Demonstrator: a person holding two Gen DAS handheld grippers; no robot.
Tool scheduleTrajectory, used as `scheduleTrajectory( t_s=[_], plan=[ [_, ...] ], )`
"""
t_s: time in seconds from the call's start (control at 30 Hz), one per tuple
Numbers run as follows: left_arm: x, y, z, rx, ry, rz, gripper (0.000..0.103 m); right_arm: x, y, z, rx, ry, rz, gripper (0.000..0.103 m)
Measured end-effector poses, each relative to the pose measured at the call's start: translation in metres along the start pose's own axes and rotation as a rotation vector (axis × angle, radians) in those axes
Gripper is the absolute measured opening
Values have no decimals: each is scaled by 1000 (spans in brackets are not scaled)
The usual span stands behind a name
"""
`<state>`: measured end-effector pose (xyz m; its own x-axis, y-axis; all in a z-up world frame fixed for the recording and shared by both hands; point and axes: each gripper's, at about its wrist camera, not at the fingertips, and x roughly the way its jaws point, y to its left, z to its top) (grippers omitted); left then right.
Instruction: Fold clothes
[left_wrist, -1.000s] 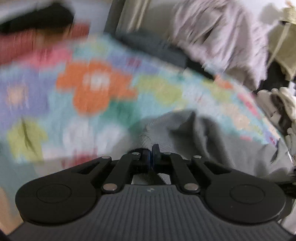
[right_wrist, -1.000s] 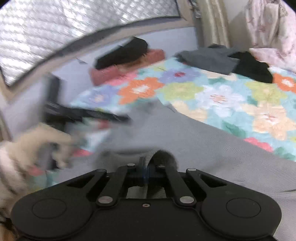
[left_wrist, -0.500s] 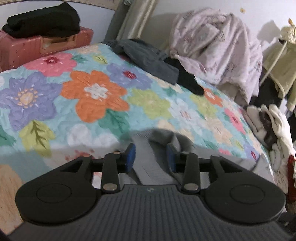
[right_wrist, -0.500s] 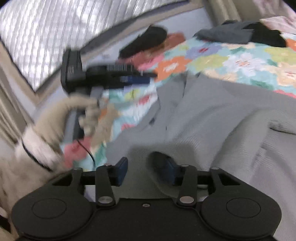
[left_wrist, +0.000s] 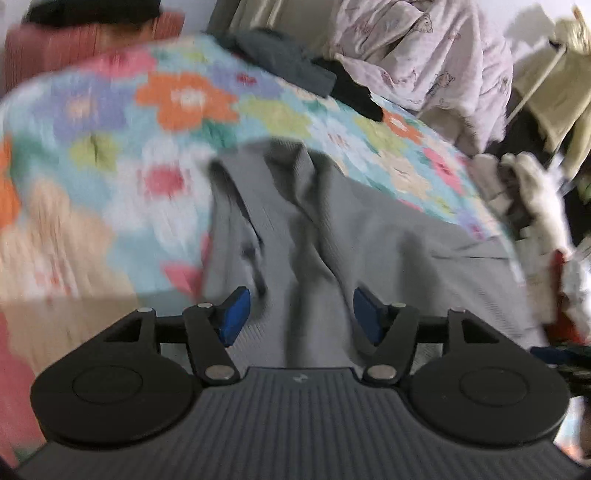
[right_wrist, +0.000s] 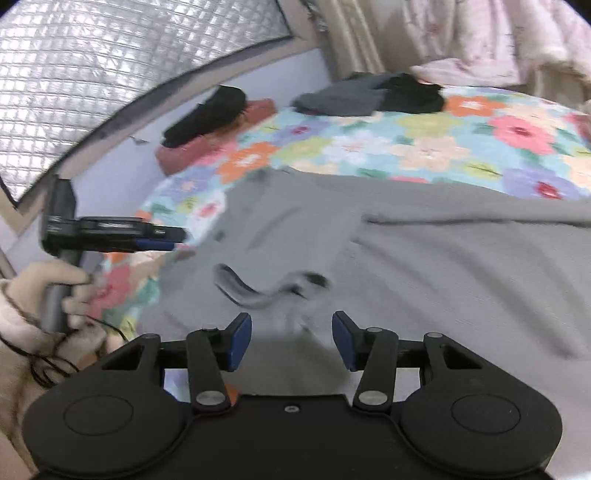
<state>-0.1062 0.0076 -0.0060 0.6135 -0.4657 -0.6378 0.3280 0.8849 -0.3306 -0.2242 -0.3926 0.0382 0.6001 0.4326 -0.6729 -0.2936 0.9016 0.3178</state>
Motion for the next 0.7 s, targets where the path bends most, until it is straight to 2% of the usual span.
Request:
scheduleTrajectory(
  t_s=[0.1, 0.13, 0.17, 0.2, 0.23, 0.37, 0.53, 0.6, 0.63, 0.7],
  plan=[
    [-12, -7, -10, -15, 10, -67, 59, -16, -14, -12, -15, -19, -46, 54],
    [-16, -9, -14, -20, 13, -90, 58, -19, -18, -16, -29, -36, -55, 49],
    [-16, -15, -17, -9, 9, -111, 58, -16, -18, -18, -56, -64, -57, 27],
    [-14, -24, -21, 9, 5, -123, 58, -10, -18, -19, -62, -83, -58, 16],
    [-10, -34, -25, 37, 2, -122, 58, -3, -18, -20, -69, -99, -57, 12],
    [15, -59, -33, 134, 40, -65, 59, 43, -11, -11, -98, -98, -33, 13],
    [38, -64, -39, 146, 96, -30, 57, 91, -13, 3, -70, -72, -37, 19],
    [40, -66, -42, 172, 82, -5, 46, 101, -15, 7, -49, -71, -39, 27],
    [43, -66, -42, 174, 82, 5, 37, 106, -16, 8, -36, -67, -43, 31],
    [48, -64, -42, 156, 76, -1, 34, 116, -19, 9, 1, -68, -45, 37]
  ],
)
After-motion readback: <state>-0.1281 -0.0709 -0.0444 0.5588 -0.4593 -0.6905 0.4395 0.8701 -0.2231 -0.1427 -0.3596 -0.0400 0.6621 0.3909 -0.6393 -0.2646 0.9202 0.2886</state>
